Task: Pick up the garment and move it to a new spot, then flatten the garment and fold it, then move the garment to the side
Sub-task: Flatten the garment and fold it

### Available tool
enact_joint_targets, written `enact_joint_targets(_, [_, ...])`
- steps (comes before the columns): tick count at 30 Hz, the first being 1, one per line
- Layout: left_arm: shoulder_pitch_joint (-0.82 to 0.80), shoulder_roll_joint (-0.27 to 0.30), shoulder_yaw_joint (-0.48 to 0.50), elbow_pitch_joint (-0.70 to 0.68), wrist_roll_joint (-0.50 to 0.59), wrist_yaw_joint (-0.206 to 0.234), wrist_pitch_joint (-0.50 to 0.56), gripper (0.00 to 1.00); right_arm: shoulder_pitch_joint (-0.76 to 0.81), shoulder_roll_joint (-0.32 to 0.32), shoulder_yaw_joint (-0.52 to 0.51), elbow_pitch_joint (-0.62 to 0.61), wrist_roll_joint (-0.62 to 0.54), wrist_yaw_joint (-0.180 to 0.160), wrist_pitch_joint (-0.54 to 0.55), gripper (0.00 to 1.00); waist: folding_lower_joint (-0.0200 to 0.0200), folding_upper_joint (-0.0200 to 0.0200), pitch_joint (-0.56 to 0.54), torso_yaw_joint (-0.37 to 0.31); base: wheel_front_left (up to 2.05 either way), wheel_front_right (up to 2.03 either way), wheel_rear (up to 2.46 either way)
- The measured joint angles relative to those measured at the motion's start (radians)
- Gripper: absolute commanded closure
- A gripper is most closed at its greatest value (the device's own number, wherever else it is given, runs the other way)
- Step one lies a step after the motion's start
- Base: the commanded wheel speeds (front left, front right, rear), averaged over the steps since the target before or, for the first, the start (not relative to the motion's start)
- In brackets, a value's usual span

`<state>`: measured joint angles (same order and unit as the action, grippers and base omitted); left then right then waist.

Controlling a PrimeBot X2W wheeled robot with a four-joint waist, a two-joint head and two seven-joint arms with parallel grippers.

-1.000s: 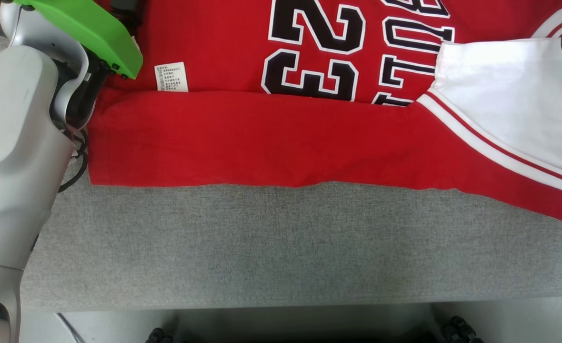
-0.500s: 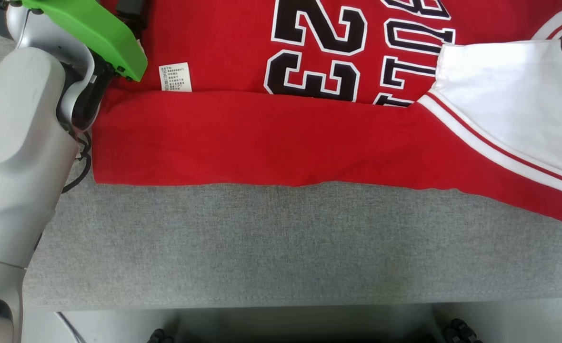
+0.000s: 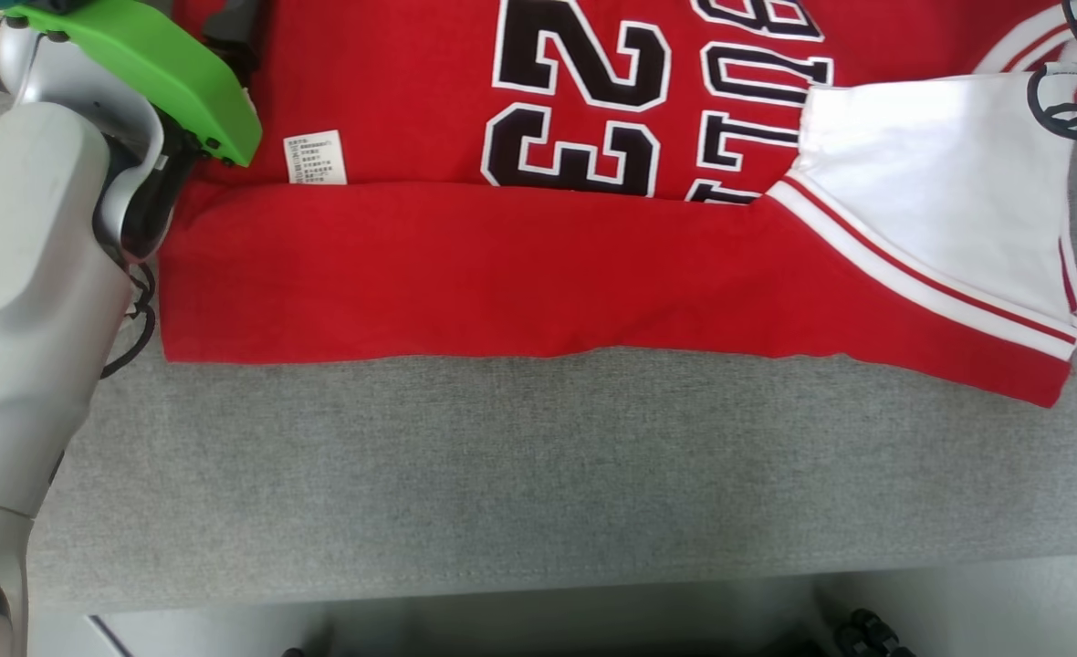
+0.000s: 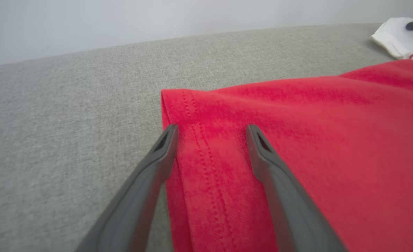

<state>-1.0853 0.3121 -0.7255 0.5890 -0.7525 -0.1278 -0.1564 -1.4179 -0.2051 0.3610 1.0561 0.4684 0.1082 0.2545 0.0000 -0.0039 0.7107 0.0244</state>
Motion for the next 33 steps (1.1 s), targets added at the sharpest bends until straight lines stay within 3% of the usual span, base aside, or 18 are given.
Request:
enact_joint_targets(12, [-0.028,-0.002,0.062,0.101,-0.055,-0.001,-0.02,0.0,0.002,0.019,0.033,0.01,-0.001,0.009,-0.051,1.0,0.0,0.0,-0.011,-0.039,0.0,0.0,0.0])
enact_joint_targets(22, [-0.054,-0.029,0.05,0.146,-0.098,-0.001,0.016,0.0,0.002,0.019,0.054,0.023,-0.001,0.015,-0.062,1.0,0.0,0.0,-0.021,-0.048,0.0,0.0,0.0])
enact_joint_targets(23, [-0.057,-0.033,0.048,0.147,-0.098,-0.001,0.019,0.39,0.002,0.019,0.057,0.025,-0.001,0.015,-0.065,1.0,0.0,0.0,-0.022,-0.048,0.0,0.0,0.0])
enact_joint_targets(25, [-0.061,-0.04,0.042,0.147,-0.099,-0.001,0.02,0.67,0.002,0.02,0.06,0.028,-0.001,0.015,-0.066,1.0,0.0,0.0,-0.022,-0.05,0.0,0.0,0.0])
enact_joint_targets(26, [-0.063,-0.04,0.04,0.147,-0.099,-0.001,0.019,1.0,0.002,0.02,0.062,0.03,-0.001,0.015,-0.066,1.0,0.0,0.0,-0.023,-0.05,0.0,0.0,0.0])
enact_joint_targets(33, [-0.064,-0.04,0.015,0.153,-0.104,-0.001,-0.003,1.0,0.005,0.02,0.087,0.039,-0.001,0.015,-0.088,1.0,0.0,0.0,-0.031,-0.05,0.0,0.0,0.0])
